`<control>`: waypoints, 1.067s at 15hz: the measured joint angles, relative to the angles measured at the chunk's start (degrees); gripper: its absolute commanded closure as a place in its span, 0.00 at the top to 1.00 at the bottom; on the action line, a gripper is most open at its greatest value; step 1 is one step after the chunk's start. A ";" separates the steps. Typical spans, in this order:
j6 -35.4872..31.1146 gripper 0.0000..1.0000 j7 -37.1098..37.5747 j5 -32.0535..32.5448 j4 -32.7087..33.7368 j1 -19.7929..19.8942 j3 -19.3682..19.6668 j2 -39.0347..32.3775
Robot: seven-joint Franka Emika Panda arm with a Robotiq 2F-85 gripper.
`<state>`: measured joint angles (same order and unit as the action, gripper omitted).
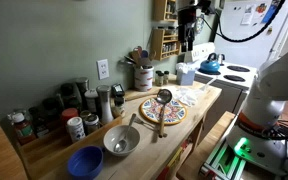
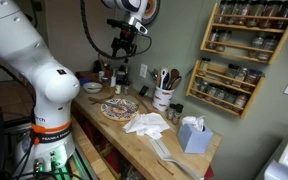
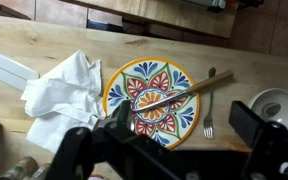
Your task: Remove the metal whisk from the left side of the rack and put it on the table
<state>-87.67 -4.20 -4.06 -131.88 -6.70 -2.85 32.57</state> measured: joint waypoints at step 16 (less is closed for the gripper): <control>-26.76 1.00 4.10 -6.32 -4.57 3.85 2.30 -0.79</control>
<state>-114.43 -0.09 -10.38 -136.45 -2.86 -0.56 31.78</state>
